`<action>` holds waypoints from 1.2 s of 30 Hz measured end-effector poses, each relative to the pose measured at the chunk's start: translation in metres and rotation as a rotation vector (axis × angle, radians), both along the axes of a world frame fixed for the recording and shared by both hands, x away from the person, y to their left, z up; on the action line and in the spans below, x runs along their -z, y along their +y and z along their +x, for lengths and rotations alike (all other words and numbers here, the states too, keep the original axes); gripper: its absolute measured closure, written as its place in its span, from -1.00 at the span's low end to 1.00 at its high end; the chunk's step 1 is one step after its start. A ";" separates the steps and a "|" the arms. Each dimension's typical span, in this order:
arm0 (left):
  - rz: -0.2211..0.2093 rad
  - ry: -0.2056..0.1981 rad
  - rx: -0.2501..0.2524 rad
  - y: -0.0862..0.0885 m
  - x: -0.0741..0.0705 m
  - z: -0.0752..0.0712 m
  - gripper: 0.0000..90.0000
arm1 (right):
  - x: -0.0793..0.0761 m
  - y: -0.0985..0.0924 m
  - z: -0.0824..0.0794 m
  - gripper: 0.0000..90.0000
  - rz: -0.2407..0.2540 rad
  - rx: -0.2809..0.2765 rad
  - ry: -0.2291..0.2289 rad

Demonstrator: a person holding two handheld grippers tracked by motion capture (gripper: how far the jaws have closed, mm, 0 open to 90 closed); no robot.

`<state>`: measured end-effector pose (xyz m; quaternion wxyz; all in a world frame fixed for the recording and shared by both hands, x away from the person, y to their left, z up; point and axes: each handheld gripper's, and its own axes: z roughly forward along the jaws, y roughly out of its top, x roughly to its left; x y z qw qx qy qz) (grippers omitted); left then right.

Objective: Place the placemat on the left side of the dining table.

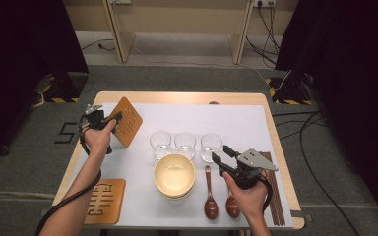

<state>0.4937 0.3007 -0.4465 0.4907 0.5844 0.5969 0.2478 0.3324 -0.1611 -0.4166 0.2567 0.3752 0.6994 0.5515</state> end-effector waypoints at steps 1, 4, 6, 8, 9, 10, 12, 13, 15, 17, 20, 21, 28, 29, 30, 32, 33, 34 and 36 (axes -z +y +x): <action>0.005 0.002 -0.002 0.002 0.000 0.000 0.71 | 0.000 0.000 0.000 0.12 0.004 0.000 0.004; 0.021 0.010 -0.018 0.009 0.002 -0.001 0.63 | 0.001 -0.001 0.001 0.12 0.002 0.006 0.008; 0.042 0.015 -0.031 0.015 0.004 -0.002 0.54 | 0.002 -0.001 0.001 0.12 0.003 0.004 0.009; 0.052 0.021 -0.039 0.021 0.006 -0.004 0.48 | 0.003 -0.001 0.002 0.12 0.000 0.003 0.015; 0.052 0.027 -0.039 0.023 0.007 -0.004 0.44 | 0.004 0.000 0.002 0.11 0.001 0.004 0.020; 0.052 0.031 -0.039 0.025 0.008 -0.005 0.41 | 0.004 0.000 0.002 0.11 0.000 0.001 0.019; 0.057 0.045 -0.039 0.029 0.011 -0.006 0.38 | 0.006 0.000 0.003 0.11 -0.003 0.000 0.024; 0.060 0.055 -0.035 0.032 0.014 -0.007 0.35 | 0.006 0.001 0.003 0.11 -0.003 -0.002 0.029; 0.064 0.073 -0.027 0.034 0.019 -0.008 0.26 | 0.007 0.001 0.004 0.11 -0.003 -0.003 0.034; 0.049 0.087 -0.028 0.037 0.023 -0.010 0.20 | 0.007 0.001 0.004 0.10 -0.008 -0.001 0.032; 0.060 0.110 -0.018 0.039 0.031 -0.014 0.09 | 0.007 0.002 0.004 0.10 -0.012 -0.002 0.039; 0.060 0.117 -0.016 0.040 0.034 -0.015 0.07 | 0.008 0.002 0.004 0.10 -0.010 -0.001 0.039; 0.038 0.153 0.019 0.048 0.047 -0.027 -0.05 | 0.009 0.002 0.004 0.10 -0.016 -0.001 0.048; 0.046 0.156 0.019 0.049 0.048 -0.029 -0.05 | 0.008 0.002 0.004 0.10 -0.014 -0.002 0.049; 0.050 0.159 0.019 0.051 0.048 -0.030 -0.06 | 0.008 0.002 0.004 0.10 -0.013 -0.003 0.047; 0.070 0.158 0.018 0.054 0.050 -0.035 -0.05 | 0.008 0.002 0.004 0.10 -0.012 -0.003 0.045; 0.072 0.157 0.019 0.055 0.050 -0.037 -0.05 | 0.008 0.002 0.004 0.10 -0.011 -0.003 0.043; 0.070 0.156 0.019 0.057 0.050 -0.039 -0.05 | 0.008 0.002 0.004 0.10 -0.011 -0.002 0.042; 0.078 0.149 0.011 0.060 0.049 -0.043 -0.03 | 0.008 0.001 0.004 0.10 -0.014 -0.001 0.044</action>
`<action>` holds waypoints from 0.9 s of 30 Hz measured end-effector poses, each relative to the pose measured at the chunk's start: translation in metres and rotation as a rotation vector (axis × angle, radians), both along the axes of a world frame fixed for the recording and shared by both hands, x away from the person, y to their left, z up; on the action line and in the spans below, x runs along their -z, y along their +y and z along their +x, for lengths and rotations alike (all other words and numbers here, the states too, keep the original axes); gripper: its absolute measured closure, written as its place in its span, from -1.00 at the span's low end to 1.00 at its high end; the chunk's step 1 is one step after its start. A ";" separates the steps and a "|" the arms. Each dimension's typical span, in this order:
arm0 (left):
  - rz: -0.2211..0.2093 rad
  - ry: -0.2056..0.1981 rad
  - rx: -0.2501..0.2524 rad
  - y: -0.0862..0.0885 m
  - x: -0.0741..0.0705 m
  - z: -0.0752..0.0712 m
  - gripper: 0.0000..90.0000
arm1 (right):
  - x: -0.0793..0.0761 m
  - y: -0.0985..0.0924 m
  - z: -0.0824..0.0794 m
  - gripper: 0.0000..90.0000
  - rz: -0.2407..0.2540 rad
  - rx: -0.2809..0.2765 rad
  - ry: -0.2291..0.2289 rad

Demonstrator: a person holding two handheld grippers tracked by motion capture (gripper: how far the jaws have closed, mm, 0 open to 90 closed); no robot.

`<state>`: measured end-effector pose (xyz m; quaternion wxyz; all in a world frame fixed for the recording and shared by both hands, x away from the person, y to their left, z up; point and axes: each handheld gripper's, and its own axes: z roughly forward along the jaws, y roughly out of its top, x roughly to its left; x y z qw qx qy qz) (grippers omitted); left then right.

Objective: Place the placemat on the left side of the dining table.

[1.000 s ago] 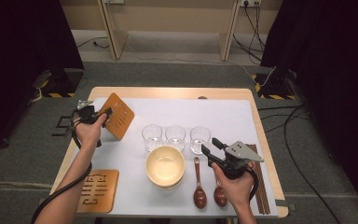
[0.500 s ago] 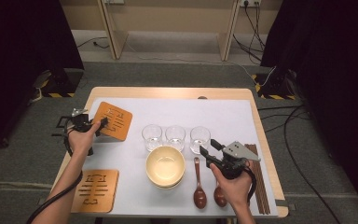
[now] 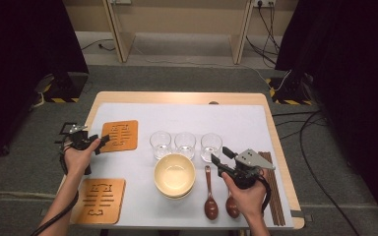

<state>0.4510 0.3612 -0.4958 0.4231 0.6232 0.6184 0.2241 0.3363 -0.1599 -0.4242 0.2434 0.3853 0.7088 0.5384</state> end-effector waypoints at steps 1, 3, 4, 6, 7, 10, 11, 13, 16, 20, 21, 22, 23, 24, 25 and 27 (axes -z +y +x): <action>0.007 0.003 0.003 0.001 -0.001 -0.002 0.01 | 0.000 0.000 0.000 0.10 0.001 0.000 0.001; 0.041 0.011 0.034 0.000 -0.005 -0.010 0.19 | -0.001 0.000 0.000 0.10 0.000 0.001 -0.003; 0.056 0.015 0.046 -0.002 -0.006 -0.013 0.28 | -0.001 0.000 -0.001 0.10 -0.001 0.002 -0.003; 0.076 0.025 0.080 -0.007 -0.008 -0.020 0.41 | -0.001 0.000 -0.001 0.10 -0.002 0.002 -0.003; 0.084 0.032 0.093 -0.009 -0.008 -0.023 0.47 | -0.002 0.000 -0.001 0.10 0.000 0.004 -0.004; 0.120 0.075 0.127 -0.014 -0.006 -0.030 0.65 | -0.002 0.000 -0.001 0.10 -0.002 0.002 -0.003; 0.125 0.087 0.134 -0.016 -0.005 -0.031 0.70 | -0.002 0.000 -0.001 0.10 -0.002 0.000 -0.001; 0.147 0.105 0.147 -0.019 -0.005 -0.034 0.78 | -0.002 0.001 -0.002 0.10 -0.001 -0.002 0.003; 0.162 0.127 0.168 -0.023 -0.006 -0.035 0.85 | -0.002 0.001 -0.002 0.10 -0.002 -0.004 0.004; 0.199 0.161 0.164 -0.024 -0.005 -0.035 0.89 | -0.001 0.002 -0.001 0.10 -0.004 -0.004 0.005; 0.215 0.165 0.157 -0.024 -0.005 -0.034 0.89 | -0.001 0.002 -0.001 0.10 -0.005 -0.005 0.005; 0.234 0.169 0.151 -0.024 -0.004 -0.033 0.90 | -0.001 0.001 -0.001 0.10 -0.006 -0.003 0.006; 0.230 0.172 0.150 -0.024 -0.003 -0.033 0.90 | -0.001 0.001 -0.001 0.10 -0.005 -0.002 0.005; 0.226 0.174 0.147 -0.024 -0.003 -0.032 0.91 | -0.001 0.001 -0.001 0.10 -0.005 -0.002 0.006; 0.224 0.178 0.147 -0.023 -0.004 -0.032 0.92 | -0.001 0.001 0.000 0.10 -0.005 -0.001 0.006; 0.228 0.181 0.142 -0.023 -0.004 -0.030 0.93 | -0.001 0.000 0.000 0.10 -0.004 -0.003 0.010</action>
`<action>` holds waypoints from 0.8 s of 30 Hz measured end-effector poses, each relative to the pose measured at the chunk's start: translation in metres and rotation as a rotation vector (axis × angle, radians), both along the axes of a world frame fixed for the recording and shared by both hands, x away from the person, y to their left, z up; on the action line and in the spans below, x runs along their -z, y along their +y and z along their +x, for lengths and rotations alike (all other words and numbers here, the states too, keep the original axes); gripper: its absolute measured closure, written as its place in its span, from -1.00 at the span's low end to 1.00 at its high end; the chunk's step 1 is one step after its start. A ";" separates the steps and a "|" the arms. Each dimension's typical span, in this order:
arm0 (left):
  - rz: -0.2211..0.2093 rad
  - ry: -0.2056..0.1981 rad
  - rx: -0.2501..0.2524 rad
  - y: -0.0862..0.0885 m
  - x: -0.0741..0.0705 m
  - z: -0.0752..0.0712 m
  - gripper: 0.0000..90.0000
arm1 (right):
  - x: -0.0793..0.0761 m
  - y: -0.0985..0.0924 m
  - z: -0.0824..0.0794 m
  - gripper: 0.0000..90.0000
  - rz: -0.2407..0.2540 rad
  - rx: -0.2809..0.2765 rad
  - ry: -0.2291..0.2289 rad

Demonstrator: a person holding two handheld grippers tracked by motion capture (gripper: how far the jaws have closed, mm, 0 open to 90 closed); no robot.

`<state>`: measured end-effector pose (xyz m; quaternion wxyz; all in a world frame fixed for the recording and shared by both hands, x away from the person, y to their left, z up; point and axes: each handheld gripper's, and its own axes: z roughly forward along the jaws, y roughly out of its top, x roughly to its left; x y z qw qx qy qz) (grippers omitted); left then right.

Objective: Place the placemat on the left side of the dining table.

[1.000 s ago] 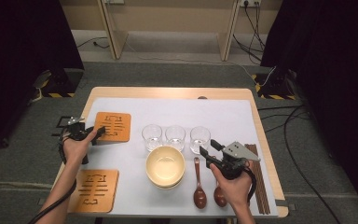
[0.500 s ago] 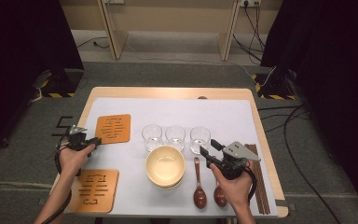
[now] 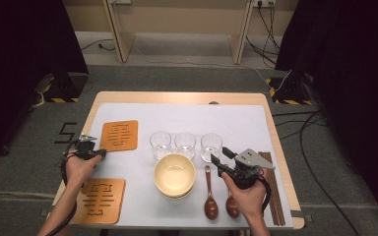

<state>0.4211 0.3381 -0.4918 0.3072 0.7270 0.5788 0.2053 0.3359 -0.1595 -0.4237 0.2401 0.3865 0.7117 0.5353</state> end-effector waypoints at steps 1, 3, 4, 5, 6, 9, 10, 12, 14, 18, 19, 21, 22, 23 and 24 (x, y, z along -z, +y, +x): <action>0.005 0.000 -0.004 0.000 0.000 0.001 0.93 | 0.001 0.000 0.001 0.10 0.002 0.000 -0.002; 0.008 0.002 -0.013 0.001 0.000 0.003 0.93 | 0.001 0.000 0.001 0.10 0.000 0.001 0.001; 0.007 0.005 -0.017 0.002 -0.001 0.004 0.93 | 0.002 0.000 0.001 0.10 0.002 -0.002 0.003; 0.011 0.007 -0.018 0.002 -0.001 0.005 0.93 | 0.002 -0.001 0.002 0.10 0.002 -0.001 0.003; 0.016 0.005 -0.019 0.001 -0.001 0.006 0.93 | 0.002 -0.001 0.002 0.10 -0.001 0.000 0.001; 0.020 0.007 -0.024 0.002 -0.001 0.009 0.93 | 0.003 -0.002 0.003 0.09 0.002 -0.001 0.003; 0.021 0.008 -0.025 0.003 -0.001 0.010 0.93 | 0.003 -0.002 0.003 0.10 0.002 -0.001 0.004; 0.023 0.010 -0.033 0.004 -0.001 0.012 0.93 | 0.003 -0.003 0.003 0.09 0.004 0.000 0.003; 0.026 0.014 -0.036 0.004 -0.002 0.014 0.93 | 0.003 -0.004 0.003 0.09 0.001 0.003 0.005; 0.032 0.006 -0.035 0.005 -0.002 0.013 0.91 | 0.002 -0.009 0.005 0.09 0.010 0.012 0.004; 0.032 -0.002 -0.039 0.006 -0.002 0.012 0.88 | 0.002 -0.010 0.005 0.09 0.011 0.015 0.004; 0.003 -0.032 -0.042 0.007 -0.004 0.009 0.82 | 0.004 -0.013 0.006 0.09 0.016 0.020 0.010; -0.008 -0.049 -0.044 0.007 -0.006 0.006 0.79 | 0.004 -0.014 0.006 0.09 0.018 0.024 0.016; -0.003 -0.066 -0.042 0.008 -0.008 0.004 0.76 | 0.005 -0.016 0.007 0.09 0.018 0.029 0.017; -0.005 -0.085 -0.035 0.008 -0.009 0.003 0.71 | 0.005 -0.017 0.007 0.09 0.022 0.034 0.018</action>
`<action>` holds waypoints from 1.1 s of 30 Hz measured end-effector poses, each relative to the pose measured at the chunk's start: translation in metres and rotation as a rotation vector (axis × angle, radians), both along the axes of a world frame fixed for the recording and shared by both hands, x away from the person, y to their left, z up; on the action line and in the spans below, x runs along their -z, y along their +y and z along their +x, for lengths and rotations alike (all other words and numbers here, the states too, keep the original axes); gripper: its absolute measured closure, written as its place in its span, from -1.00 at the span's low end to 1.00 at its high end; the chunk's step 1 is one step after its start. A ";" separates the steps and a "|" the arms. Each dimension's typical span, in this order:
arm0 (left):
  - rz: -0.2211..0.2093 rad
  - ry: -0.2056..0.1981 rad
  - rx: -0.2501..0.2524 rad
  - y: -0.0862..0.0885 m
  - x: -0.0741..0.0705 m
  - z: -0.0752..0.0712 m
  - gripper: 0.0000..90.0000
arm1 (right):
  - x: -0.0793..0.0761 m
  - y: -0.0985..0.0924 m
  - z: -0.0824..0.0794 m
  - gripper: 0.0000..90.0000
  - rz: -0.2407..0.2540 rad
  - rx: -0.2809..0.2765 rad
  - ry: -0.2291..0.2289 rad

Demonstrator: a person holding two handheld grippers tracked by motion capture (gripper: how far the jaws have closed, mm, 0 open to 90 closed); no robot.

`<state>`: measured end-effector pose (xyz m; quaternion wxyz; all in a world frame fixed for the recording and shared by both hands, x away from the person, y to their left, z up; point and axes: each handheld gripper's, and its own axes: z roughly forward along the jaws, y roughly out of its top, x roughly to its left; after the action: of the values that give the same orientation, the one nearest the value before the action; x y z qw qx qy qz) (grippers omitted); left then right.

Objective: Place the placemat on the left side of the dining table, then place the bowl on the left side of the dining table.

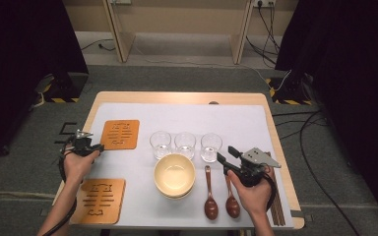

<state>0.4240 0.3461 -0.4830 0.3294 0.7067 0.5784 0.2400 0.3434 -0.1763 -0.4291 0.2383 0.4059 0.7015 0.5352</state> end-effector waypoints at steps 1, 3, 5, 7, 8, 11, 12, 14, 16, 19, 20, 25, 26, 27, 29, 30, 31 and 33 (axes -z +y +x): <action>-0.011 -0.017 0.007 0.000 -0.001 -0.001 0.66 | 0.000 -0.001 0.001 0.09 -0.007 0.004 -0.001; -0.032 -0.045 0.018 0.000 -0.003 -0.004 0.55 | 0.001 -0.002 0.001 0.09 -0.006 0.009 0.005; -0.038 -0.070 0.025 -0.001 -0.005 -0.006 0.44 | 0.003 -0.003 0.001 0.09 -0.014 0.014 0.011; -0.058 -0.092 0.029 -0.001 -0.007 -0.008 0.33 | 0.004 -0.003 0.001 0.09 -0.015 0.015 0.019; -0.068 -0.101 0.026 -0.001 -0.007 -0.008 0.27 | 0.004 -0.003 0.001 0.09 -0.020 0.016 0.019; -0.077 -0.122 0.033 -0.002 -0.009 -0.010 0.15 | 0.004 -0.003 0.001 0.09 -0.018 0.018 0.019; -0.081 -0.126 0.035 -0.002 -0.010 -0.011 0.13 | 0.004 -0.002 0.001 0.09 -0.018 0.018 0.018; -0.092 -0.129 0.038 -0.003 -0.012 -0.012 0.08 | 0.003 -0.002 0.000 0.09 -0.018 0.018 0.018; -0.105 -0.138 0.037 -0.004 -0.014 -0.013 0.05 | 0.003 0.000 0.000 0.09 -0.024 0.016 0.022; -0.123 -0.158 0.039 -0.006 -0.018 -0.018 0.04 | 0.003 0.001 0.000 0.09 -0.033 0.013 0.024; -0.128 -0.159 0.047 -0.008 -0.019 -0.020 0.04 | 0.004 0.001 0.001 0.09 -0.033 0.013 0.024; -0.125 -0.169 0.079 -0.016 -0.025 -0.027 0.05 | 0.005 0.000 0.003 0.09 -0.036 0.014 0.035; -0.125 -0.174 0.090 -0.019 -0.027 -0.029 0.05 | 0.006 0.000 0.003 0.09 -0.039 0.016 0.034; -0.132 -0.183 0.102 -0.022 -0.029 -0.032 0.06 | 0.007 0.000 0.004 0.09 -0.039 0.013 0.038; -0.139 -0.195 0.123 -0.027 -0.034 -0.036 0.07 | 0.008 0.001 0.006 0.09 -0.056 0.014 0.044; -0.141 -0.200 0.138 -0.031 -0.036 -0.038 0.07 | 0.007 0.001 0.006 0.09 -0.059 0.016 0.045; -0.143 -0.203 0.145 -0.034 -0.038 -0.040 0.07 | 0.007 0.001 0.005 0.09 -0.058 0.019 0.044; -0.150 -0.210 0.169 -0.041 -0.042 -0.045 0.07 | 0.007 0.001 0.005 0.09 -0.062 0.021 0.043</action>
<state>0.3789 0.3053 -0.4412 0.4590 0.6972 0.4957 0.2398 0.3480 -0.1751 -0.4366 0.2414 0.4171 0.7183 0.5017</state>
